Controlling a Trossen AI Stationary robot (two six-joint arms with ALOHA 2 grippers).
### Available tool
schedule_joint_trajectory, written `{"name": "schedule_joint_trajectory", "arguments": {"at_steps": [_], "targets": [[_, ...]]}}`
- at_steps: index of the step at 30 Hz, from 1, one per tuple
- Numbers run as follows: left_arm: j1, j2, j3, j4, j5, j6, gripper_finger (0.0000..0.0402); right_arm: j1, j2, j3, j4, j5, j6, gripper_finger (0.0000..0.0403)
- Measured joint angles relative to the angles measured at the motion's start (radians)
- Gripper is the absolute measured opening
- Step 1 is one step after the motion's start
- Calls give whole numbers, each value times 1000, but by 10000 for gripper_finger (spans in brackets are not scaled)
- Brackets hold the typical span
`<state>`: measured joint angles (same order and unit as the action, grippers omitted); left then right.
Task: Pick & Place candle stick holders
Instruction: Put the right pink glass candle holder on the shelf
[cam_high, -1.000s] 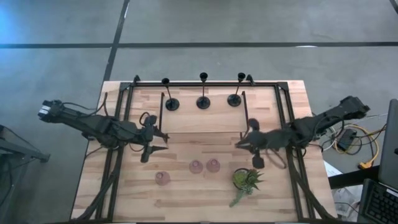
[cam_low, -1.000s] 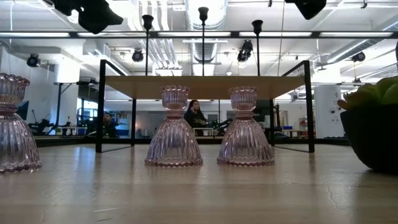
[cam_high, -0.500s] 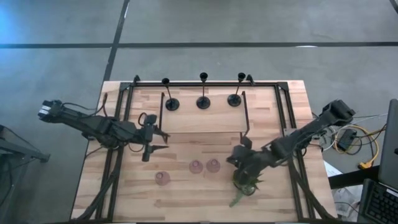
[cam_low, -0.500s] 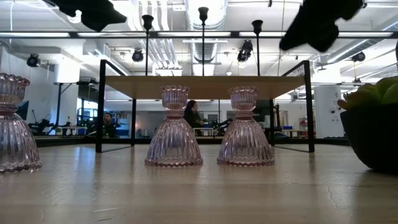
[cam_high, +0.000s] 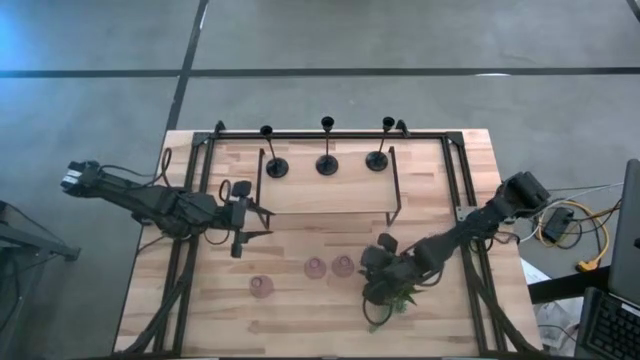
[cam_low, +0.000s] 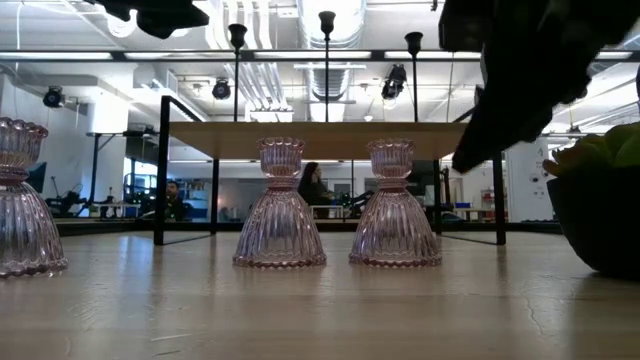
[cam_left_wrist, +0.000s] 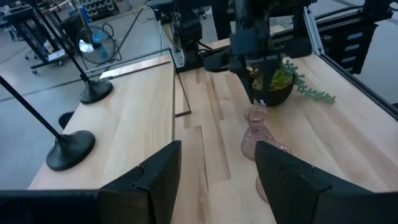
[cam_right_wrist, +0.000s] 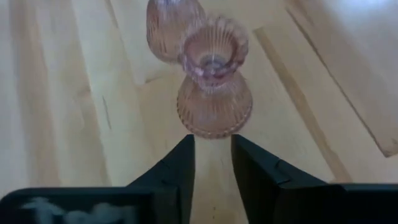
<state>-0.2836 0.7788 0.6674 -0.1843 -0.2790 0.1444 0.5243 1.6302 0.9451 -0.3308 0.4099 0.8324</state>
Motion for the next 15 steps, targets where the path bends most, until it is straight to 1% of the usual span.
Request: {"name": "schedule_joint_trajectory", "arguments": {"at_steps": [7, 11, 15], "targets": [[0, 0, 0, -1, 0, 2, 209, -14, 73, 1, 22, 9, -25, 160], [0, 0, 0, 0, 0, 2, 209, -25, 87, 12, 23, 17, -51, 192], [0, 0, 0, 1, 0, 2, 209, -30, 85, 20, 32, 57, -88, 217]]}}
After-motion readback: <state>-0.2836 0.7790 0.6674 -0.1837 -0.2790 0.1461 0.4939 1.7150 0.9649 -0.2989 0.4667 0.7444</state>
